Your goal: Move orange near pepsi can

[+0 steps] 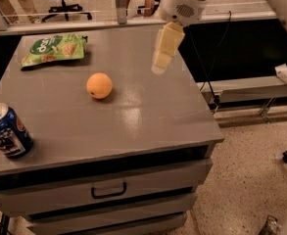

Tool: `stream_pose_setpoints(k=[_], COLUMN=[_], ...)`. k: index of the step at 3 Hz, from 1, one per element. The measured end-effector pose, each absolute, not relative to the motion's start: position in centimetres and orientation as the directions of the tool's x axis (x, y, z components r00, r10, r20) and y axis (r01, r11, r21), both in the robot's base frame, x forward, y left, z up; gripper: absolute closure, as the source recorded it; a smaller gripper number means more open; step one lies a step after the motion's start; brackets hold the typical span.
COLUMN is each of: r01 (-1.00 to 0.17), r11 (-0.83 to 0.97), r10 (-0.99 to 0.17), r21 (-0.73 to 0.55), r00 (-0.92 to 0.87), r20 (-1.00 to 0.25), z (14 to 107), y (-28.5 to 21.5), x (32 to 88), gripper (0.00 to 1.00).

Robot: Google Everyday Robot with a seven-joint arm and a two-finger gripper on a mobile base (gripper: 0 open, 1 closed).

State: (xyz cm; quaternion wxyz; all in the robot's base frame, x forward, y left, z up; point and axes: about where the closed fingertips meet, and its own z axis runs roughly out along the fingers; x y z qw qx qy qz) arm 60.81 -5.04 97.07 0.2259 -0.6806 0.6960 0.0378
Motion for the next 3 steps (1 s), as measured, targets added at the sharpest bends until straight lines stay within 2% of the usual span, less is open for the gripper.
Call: stream_pose_setpoints(k=[1,2,3], r01=[-0.972,-0.979,-0.985], r11=[0.040,0.013,-0.021], r10=[-0.866,-0.794,-0.764], r21=[-0.233,-0.204,-0.171], r00=[0.082,0.114,0.126], r20=[-0.492,-0.597,-0.633], z=[95.8,92.9,89.6], y=[2.2,7.4,10.7], x=[63.1,63.3,62.9], gripper=[0.00,0.00,0.00])
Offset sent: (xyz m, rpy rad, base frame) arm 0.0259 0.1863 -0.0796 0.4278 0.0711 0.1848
